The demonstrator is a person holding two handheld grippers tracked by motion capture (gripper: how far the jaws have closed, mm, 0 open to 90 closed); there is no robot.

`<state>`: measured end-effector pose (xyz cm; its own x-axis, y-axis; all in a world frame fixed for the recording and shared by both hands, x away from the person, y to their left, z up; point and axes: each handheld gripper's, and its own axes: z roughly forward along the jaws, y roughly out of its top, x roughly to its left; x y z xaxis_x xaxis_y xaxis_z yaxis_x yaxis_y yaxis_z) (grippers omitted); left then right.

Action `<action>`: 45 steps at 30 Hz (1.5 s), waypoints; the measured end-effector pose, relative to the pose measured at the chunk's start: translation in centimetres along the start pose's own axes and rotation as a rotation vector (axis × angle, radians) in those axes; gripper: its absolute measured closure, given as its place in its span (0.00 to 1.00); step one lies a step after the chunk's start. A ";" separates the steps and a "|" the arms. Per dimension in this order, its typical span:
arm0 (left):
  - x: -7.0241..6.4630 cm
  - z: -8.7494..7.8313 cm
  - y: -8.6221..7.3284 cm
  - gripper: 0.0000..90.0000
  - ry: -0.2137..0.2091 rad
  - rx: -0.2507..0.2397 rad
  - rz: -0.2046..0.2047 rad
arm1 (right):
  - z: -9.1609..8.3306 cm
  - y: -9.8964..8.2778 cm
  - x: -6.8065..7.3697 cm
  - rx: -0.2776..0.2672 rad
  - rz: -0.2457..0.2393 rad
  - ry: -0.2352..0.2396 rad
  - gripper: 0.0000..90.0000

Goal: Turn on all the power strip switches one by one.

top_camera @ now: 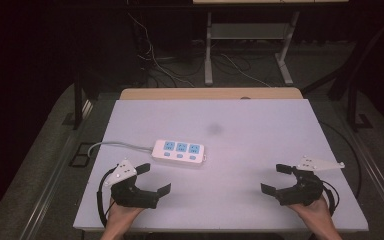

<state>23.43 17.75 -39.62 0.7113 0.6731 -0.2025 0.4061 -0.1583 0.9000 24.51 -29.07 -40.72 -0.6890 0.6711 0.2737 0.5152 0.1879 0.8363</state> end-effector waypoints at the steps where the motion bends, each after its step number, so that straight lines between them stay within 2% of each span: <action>1: 0.0 0.0 0.0 0.00 -0.001 0.001 0.000 | 0.0 0.0 0.0 0.000 0.000 0.000 0.01; 8: -0.1 0.1 0.0 0.00 -0.014 0.006 0.001 | -0.1 -0.1 -0.2 0.003 0.002 -0.013 0.01; 23: -0.1 0.4 0.1 0.00 -0.022 0.013 0.003 | -0.1 -0.3 -0.3 0.015 0.000 -0.009 0.01; 30: 0.0 0.2 0.3 0.00 -0.008 0.003 0.003 | -0.1 -0.4 -0.3 0.022 0.003 0.001 0.01; 35: 0.2 0.1 0.6 0.00 -0.008 0.008 -0.005 | 0.0 -0.4 -0.3 0.029 -0.001 0.004 0.01; 45: 0.4 0.3 2.0 0.00 -0.017 0.045 0.018 | 0.0 -0.5 -0.2 0.032 -0.007 0.001 0.01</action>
<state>24.73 17.47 -38.05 0.7280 0.6579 -0.1930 0.4184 -0.2033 0.8852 24.43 -29.33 -41.19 -0.6927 0.6694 0.2685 0.5267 0.2154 0.8223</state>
